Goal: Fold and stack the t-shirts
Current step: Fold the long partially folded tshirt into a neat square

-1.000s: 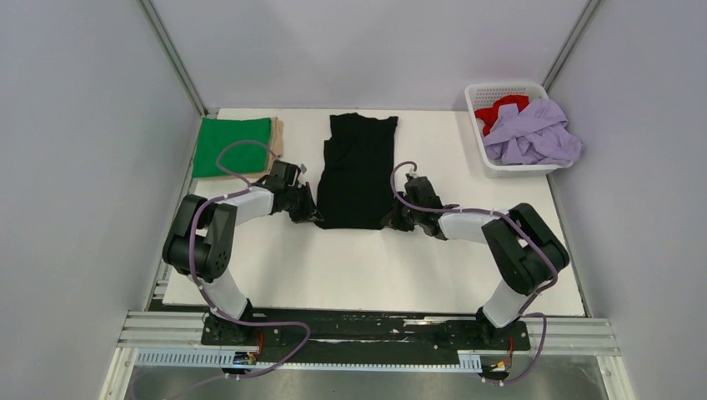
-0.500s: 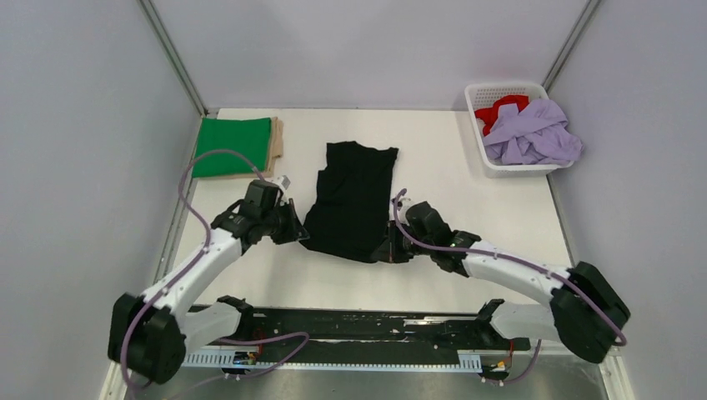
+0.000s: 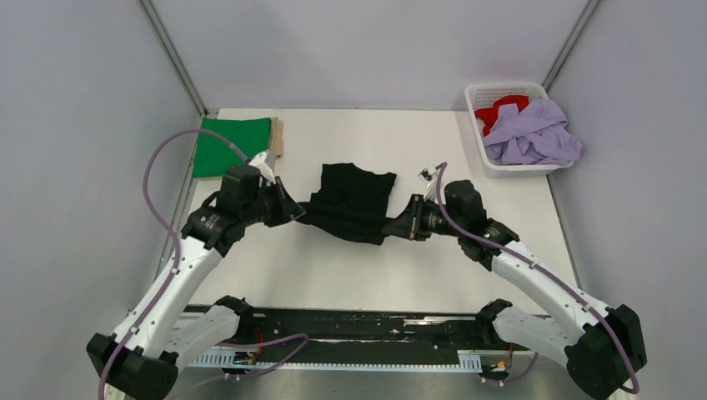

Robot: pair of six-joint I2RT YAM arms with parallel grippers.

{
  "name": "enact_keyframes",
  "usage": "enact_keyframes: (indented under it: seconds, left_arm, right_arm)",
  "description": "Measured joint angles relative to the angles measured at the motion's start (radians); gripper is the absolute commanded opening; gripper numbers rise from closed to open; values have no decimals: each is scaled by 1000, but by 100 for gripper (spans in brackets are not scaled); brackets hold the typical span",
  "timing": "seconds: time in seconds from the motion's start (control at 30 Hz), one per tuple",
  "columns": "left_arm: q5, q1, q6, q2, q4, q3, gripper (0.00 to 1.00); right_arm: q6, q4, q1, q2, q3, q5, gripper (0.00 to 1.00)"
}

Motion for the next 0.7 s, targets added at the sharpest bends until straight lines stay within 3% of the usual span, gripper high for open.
enact_keyframes:
  seconds: [0.27, 0.7]
  left_arm:
    - [-26, 33, 5, 304, 121, 147, 0]
    - [-14, 101, 40, 672, 218, 342, 0]
  right_arm:
    - [-3, 1, -209, 192, 137, -173, 0]
    - [-1, 40, -359, 575, 345, -333, 0]
